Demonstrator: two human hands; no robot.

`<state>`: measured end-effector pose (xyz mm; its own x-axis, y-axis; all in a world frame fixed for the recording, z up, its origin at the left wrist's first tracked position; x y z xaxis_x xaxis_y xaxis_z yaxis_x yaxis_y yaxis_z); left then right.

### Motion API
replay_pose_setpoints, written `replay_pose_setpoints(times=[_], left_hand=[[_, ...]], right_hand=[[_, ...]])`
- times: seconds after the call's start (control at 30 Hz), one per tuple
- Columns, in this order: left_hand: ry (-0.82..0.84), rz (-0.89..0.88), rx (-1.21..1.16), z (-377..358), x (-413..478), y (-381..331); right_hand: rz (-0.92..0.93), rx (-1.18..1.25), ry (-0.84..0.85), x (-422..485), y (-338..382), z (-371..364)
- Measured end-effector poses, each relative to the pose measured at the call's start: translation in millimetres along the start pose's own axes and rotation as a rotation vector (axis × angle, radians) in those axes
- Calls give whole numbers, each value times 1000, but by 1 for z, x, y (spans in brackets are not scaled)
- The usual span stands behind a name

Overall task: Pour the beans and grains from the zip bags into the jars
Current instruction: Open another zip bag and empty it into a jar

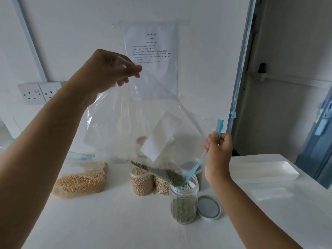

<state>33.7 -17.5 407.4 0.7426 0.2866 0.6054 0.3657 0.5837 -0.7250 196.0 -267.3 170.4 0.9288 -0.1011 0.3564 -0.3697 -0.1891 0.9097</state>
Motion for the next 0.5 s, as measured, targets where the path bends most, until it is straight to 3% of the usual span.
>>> replay_pose_setpoints(times=[0.5], left_hand=[[17, 4, 25, -2, 8, -6]], right_hand=[[-3, 3, -18, 0, 3, 4]])
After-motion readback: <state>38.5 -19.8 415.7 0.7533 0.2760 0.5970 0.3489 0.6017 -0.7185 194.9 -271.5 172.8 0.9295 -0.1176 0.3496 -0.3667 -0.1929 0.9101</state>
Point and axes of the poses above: each hand's wrist, its own x-axis towards the middle knuckle, its own z-axis out of the back of the hand, y = z × x, the point moved 10 cm from there along x, towards the middle knuckle, and after that the axes turned 14 degrees about -x, right-handed, at the moved point
